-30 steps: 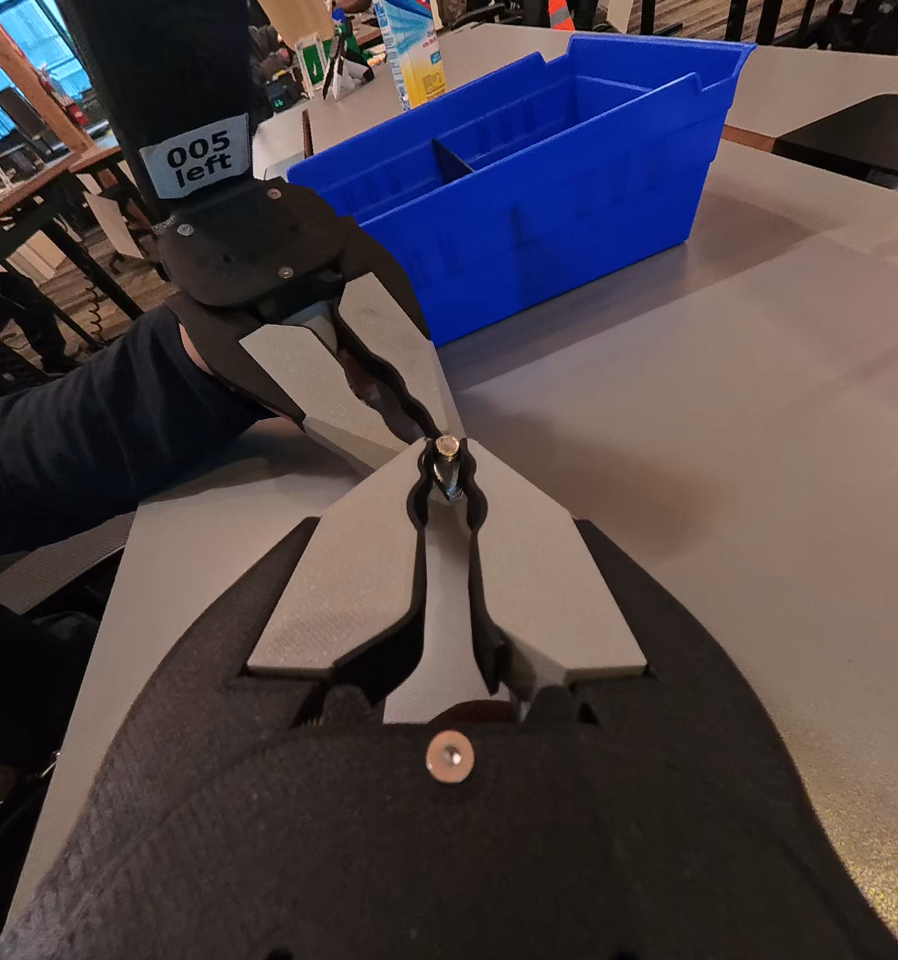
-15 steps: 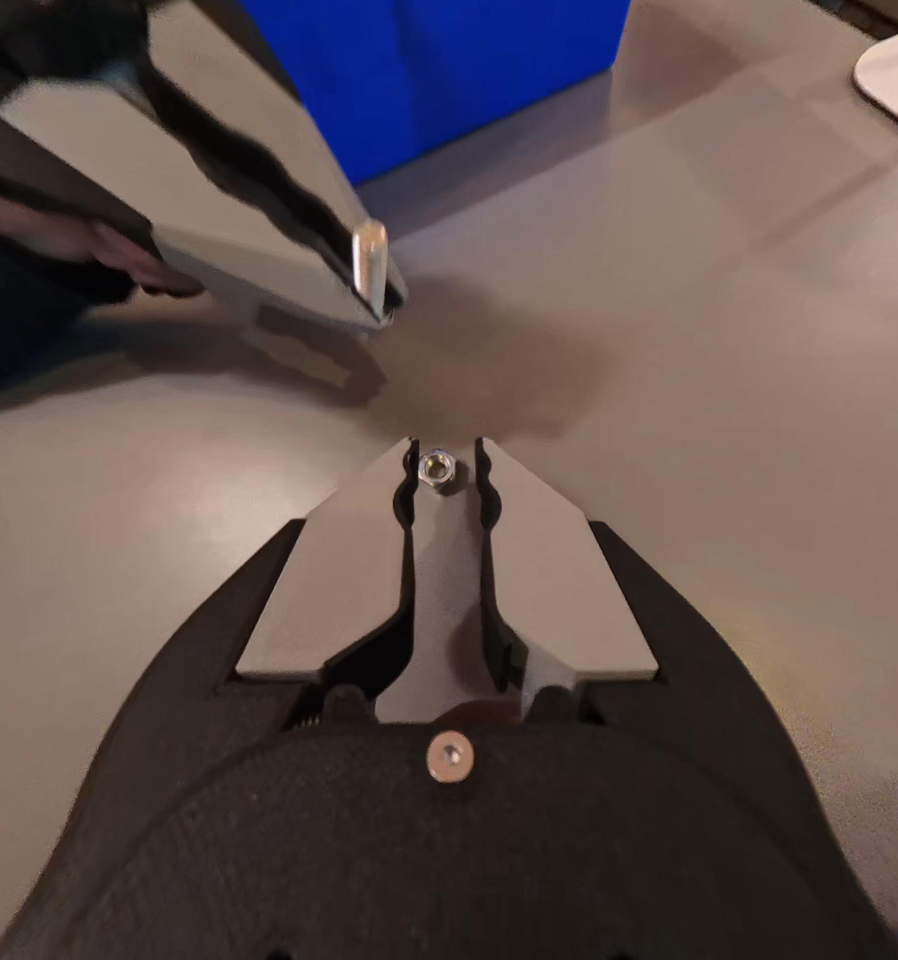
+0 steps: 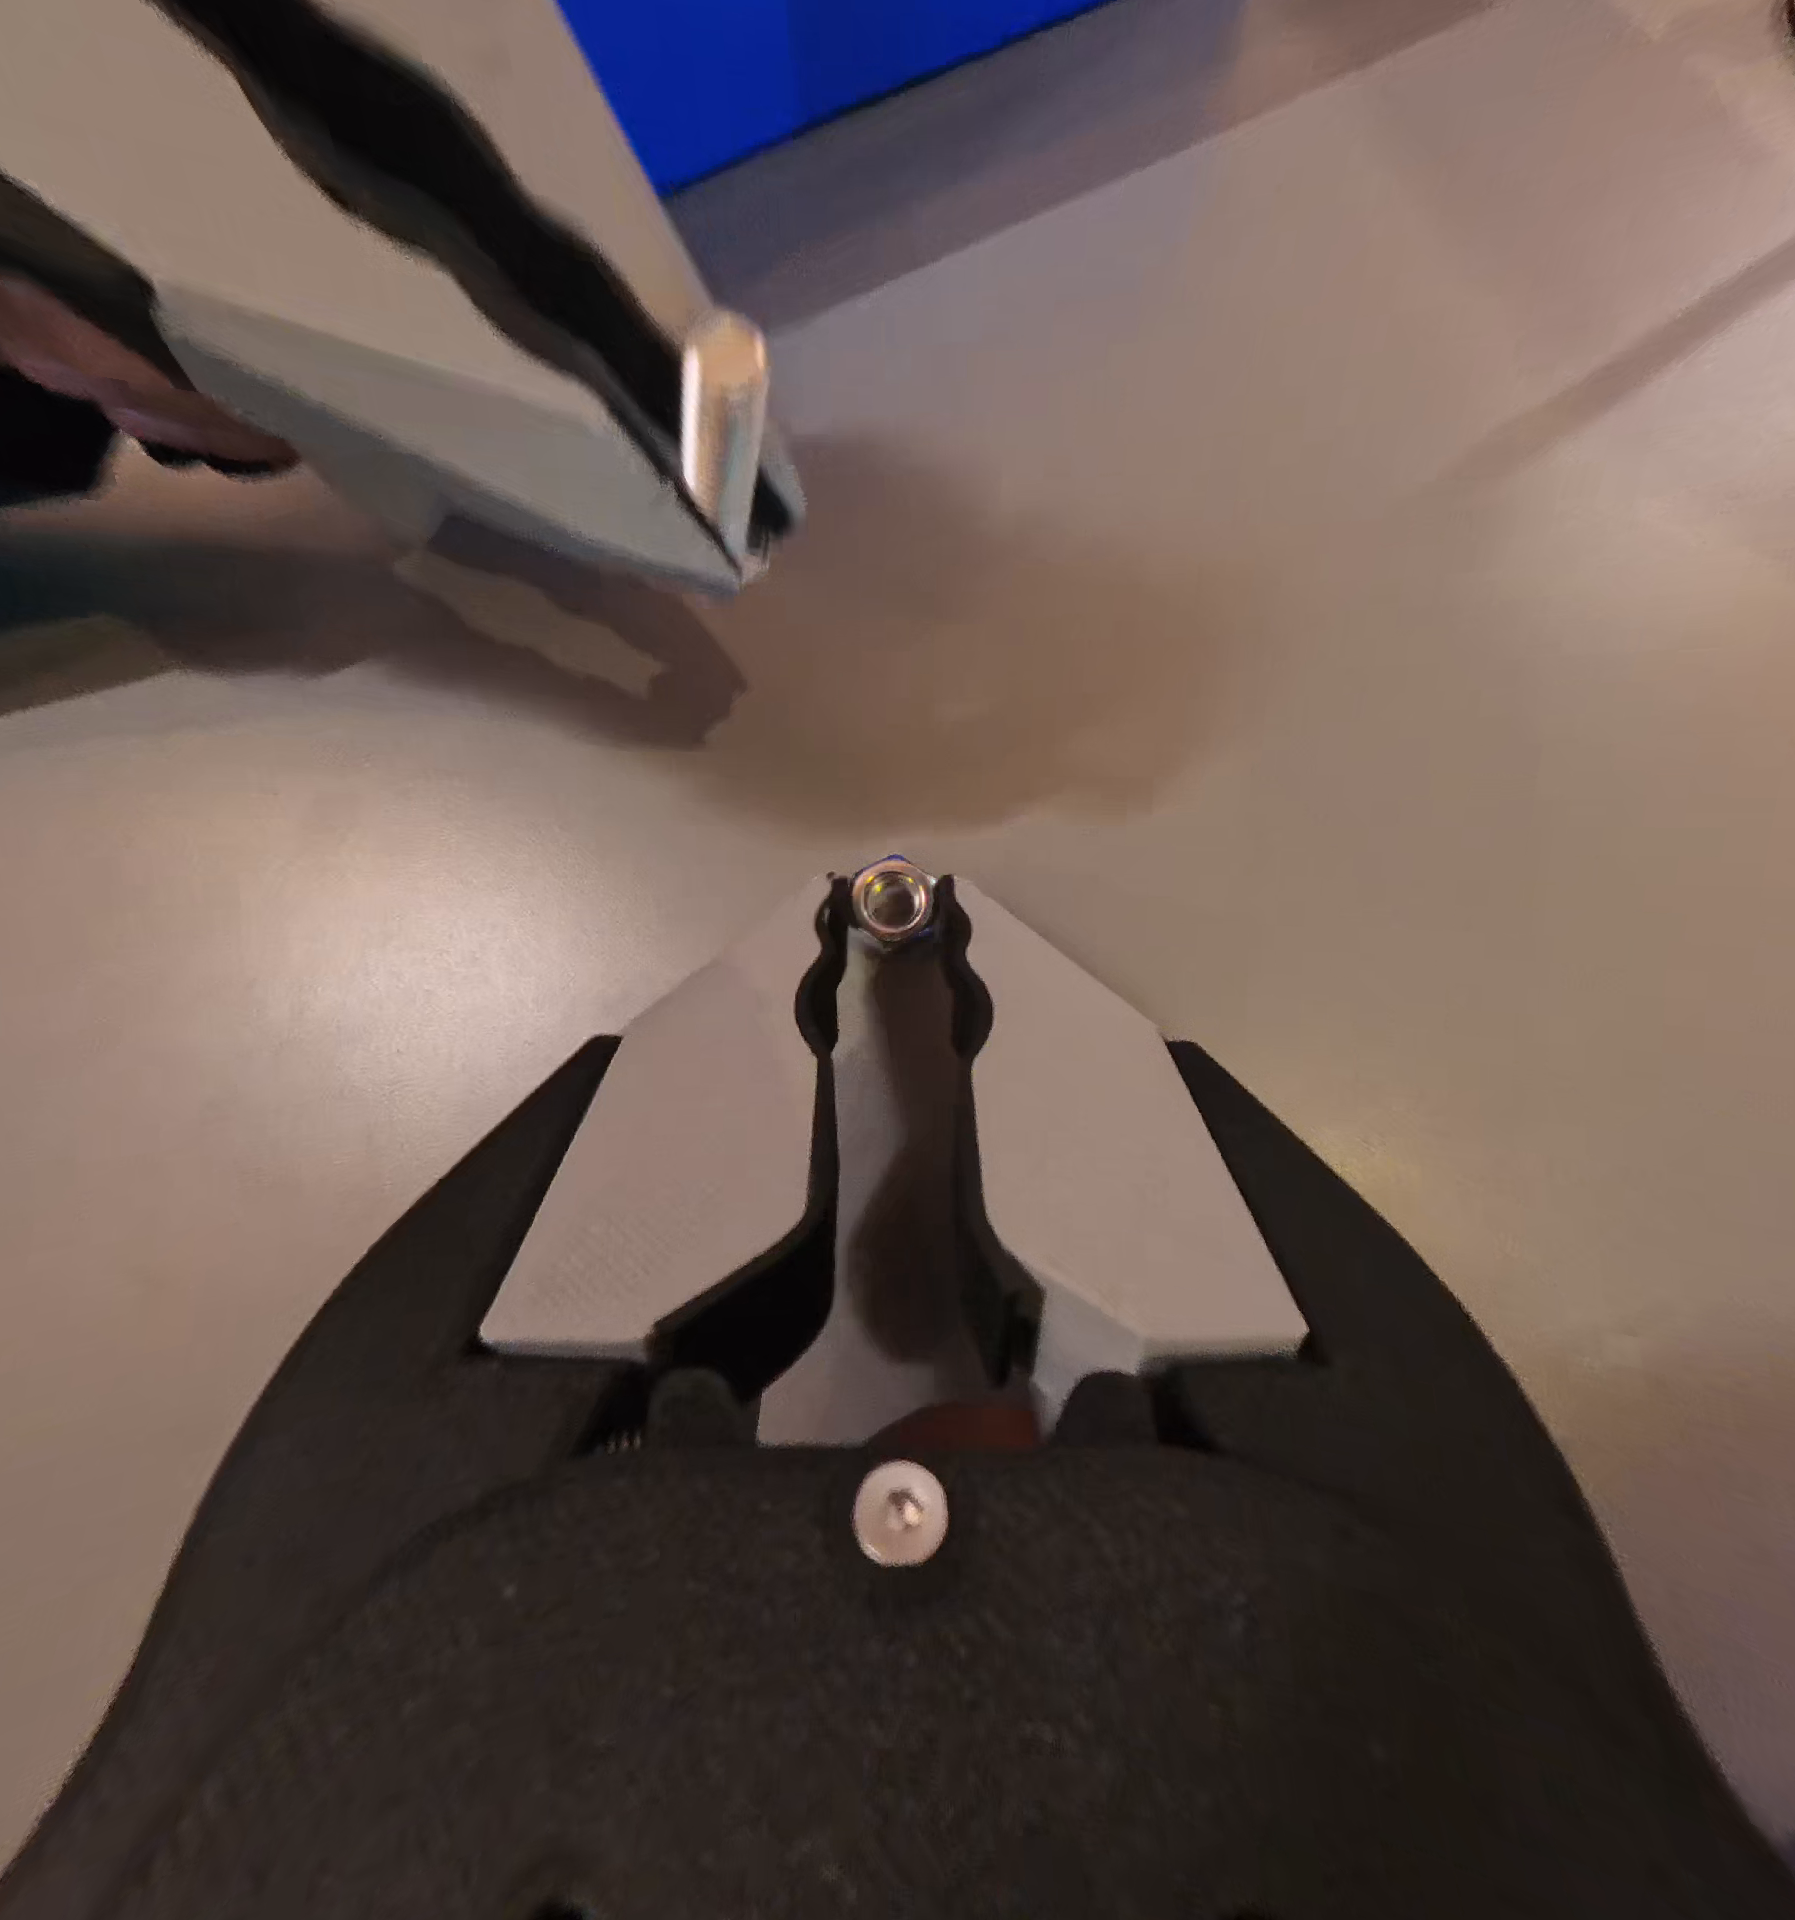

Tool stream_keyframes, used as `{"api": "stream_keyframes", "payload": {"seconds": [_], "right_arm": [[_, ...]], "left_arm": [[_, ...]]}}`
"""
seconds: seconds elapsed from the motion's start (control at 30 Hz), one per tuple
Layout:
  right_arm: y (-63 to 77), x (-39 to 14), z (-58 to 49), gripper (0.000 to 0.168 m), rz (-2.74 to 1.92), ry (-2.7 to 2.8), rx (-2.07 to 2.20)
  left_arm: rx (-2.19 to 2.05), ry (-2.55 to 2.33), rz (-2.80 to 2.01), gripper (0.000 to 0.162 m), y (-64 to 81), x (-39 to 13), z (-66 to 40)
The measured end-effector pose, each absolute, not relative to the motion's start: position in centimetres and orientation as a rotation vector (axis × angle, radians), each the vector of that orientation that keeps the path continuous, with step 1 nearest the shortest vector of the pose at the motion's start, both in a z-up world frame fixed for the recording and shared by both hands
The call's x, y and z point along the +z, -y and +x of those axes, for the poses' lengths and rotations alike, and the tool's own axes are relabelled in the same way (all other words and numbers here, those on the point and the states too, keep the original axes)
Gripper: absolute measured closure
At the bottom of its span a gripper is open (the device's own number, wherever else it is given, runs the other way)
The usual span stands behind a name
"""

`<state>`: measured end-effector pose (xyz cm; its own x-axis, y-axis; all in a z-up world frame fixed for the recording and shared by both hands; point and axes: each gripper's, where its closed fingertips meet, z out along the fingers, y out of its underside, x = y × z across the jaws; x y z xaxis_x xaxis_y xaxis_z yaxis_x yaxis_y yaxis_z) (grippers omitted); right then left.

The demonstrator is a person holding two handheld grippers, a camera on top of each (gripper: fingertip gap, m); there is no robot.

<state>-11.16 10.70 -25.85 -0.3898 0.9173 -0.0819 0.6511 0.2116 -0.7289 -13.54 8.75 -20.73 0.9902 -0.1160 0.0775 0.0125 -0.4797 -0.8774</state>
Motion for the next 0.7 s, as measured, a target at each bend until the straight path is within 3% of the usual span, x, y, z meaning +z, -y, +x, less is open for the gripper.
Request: {"api": "stream_keyframes", "payload": {"seconds": [0.3, 0.7], "right_arm": [[-9.8, -18.7, -10.3, 0.154, -1.397, 1.938, 1.527], [-8.4, -19.4, -10.4, 0.154, -1.352, 2.011, 1.428]], "left_arm": [[-0.216, -0.218, -2.135, 0.155, -8.6, -22.6, -11.3], [-0.132, -0.332, -2.119, 0.155, -9.0, -22.8, -9.9]]}}
